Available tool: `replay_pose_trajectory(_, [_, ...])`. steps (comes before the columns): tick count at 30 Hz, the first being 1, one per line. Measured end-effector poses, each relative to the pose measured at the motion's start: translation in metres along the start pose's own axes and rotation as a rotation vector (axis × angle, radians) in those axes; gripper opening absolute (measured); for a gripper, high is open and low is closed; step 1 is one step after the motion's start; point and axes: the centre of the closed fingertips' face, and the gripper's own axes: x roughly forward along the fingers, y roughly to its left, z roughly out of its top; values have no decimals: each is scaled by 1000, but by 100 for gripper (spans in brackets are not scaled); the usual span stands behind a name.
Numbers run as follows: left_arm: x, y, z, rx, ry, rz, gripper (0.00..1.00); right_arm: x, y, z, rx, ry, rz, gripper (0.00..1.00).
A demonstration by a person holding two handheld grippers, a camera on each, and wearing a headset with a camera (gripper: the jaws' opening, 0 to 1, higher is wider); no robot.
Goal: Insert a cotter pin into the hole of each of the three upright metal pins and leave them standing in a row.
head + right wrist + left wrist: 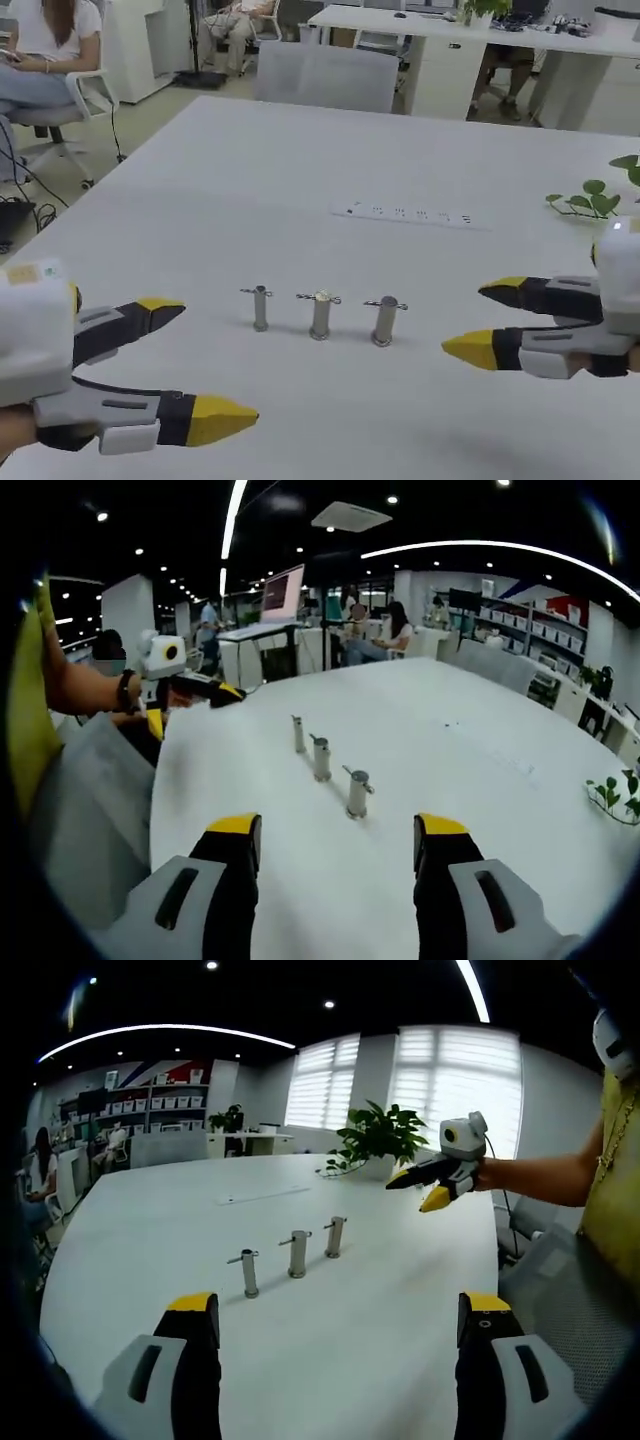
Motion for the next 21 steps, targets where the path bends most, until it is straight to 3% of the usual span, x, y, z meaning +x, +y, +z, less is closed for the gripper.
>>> replay_pose_trajectory(4, [-3, 0, 2, -8, -17, 9, 100, -3, 5, -4, 24, -27, -36, 68])
replay_pose_trajectory(9, [-5, 2, -2, -11, -8, 19, 100, -2, 9, -9, 66, -51, -92, 71])
replay_pose_trajectory(12, [-6, 4, -1, -28, -22, 27, 100, -1, 14, -12, 55, -55, -118, 72])
replay_pose_trajectory(21, [1, 9, -5, -21, -10, 12, 100, 9, 20, -26, 89, -52, -118, 73])
